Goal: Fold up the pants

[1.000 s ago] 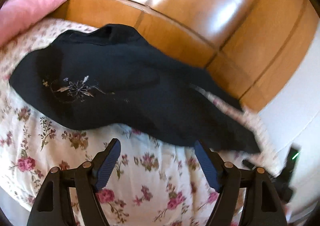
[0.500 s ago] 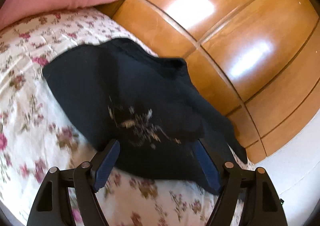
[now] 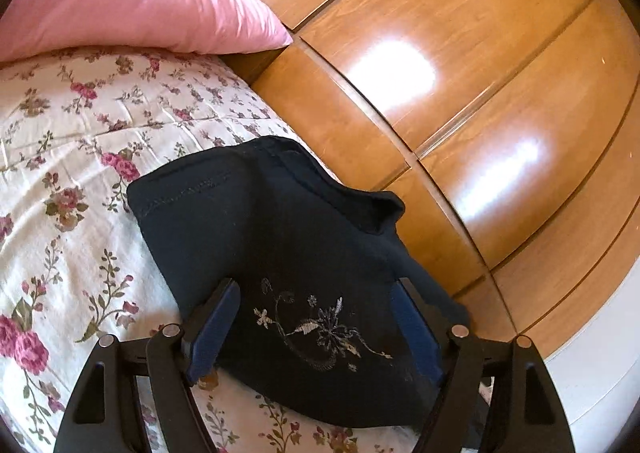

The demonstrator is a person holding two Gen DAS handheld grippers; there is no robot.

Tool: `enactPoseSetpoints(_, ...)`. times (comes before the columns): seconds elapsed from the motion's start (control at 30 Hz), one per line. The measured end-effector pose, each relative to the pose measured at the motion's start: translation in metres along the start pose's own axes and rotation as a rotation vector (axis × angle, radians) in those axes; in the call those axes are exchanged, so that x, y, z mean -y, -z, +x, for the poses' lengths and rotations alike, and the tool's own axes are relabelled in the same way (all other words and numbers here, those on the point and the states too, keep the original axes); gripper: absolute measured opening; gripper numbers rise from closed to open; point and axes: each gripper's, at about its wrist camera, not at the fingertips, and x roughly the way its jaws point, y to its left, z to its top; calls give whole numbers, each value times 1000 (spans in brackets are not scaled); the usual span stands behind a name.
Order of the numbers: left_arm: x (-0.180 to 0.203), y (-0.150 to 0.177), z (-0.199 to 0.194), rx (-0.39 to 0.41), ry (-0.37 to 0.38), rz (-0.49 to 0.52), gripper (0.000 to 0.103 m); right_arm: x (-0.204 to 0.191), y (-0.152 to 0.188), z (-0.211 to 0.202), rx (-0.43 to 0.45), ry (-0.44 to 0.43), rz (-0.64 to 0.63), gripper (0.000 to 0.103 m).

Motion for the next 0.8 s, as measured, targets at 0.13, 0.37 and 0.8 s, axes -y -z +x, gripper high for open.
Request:
enactPoseSetpoints(0.13,2,3,-2,-2,5,29,81,-5,1,4,-10,20,-49,103)
enactPoseSetpoints(0.37,4,-4,-41,153,-92,78,85,-8,4,4,4,25,-66,103)
enactPoseSetpoints(0.8,-2,-10,21,-83,-161,64,85,4,8,-2,50,30,7,54)
